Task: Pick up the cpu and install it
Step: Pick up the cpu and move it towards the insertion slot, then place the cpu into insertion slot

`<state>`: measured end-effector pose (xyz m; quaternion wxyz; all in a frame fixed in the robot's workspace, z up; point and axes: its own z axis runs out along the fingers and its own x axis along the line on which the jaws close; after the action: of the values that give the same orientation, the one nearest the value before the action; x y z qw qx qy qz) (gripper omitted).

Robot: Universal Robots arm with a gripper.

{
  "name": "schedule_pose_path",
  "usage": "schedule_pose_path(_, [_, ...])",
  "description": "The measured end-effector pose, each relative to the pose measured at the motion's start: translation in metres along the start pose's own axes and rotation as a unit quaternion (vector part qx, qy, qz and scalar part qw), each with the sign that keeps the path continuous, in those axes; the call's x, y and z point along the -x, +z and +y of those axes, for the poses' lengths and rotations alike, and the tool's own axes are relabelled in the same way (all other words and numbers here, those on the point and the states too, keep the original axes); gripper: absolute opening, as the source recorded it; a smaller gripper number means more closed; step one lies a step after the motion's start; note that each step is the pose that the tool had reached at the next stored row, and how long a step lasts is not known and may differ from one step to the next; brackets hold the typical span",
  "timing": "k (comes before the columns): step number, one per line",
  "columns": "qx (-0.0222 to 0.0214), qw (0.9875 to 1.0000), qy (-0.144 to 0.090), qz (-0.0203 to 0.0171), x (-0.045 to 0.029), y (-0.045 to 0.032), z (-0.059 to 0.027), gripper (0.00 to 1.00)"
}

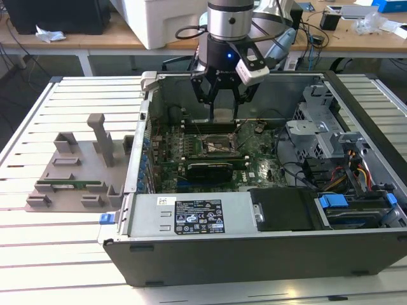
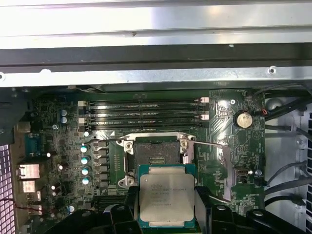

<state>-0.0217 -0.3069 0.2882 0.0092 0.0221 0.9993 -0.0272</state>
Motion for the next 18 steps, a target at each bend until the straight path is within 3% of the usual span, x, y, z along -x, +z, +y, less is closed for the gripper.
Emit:
schedule_pose_path(3, [-0.0001,1.0000,0.000,0.0001,0.0000,0.0037,0.0002,0.54])
schedule_pose_path(15, [-0.0001,1.0000,0.003,0.0002,0.0001,0.0040,0.0002,0.54])
schedule_pose_path(17, [-0.0004,0.9998,0.018,0.0010,0.0001,0.0040,0.0002,0.54])
schedule_pose_path(18, [-0.0008,0.9993,0.038,0.0021,0.0001,0.0040,0.0002,0.54])
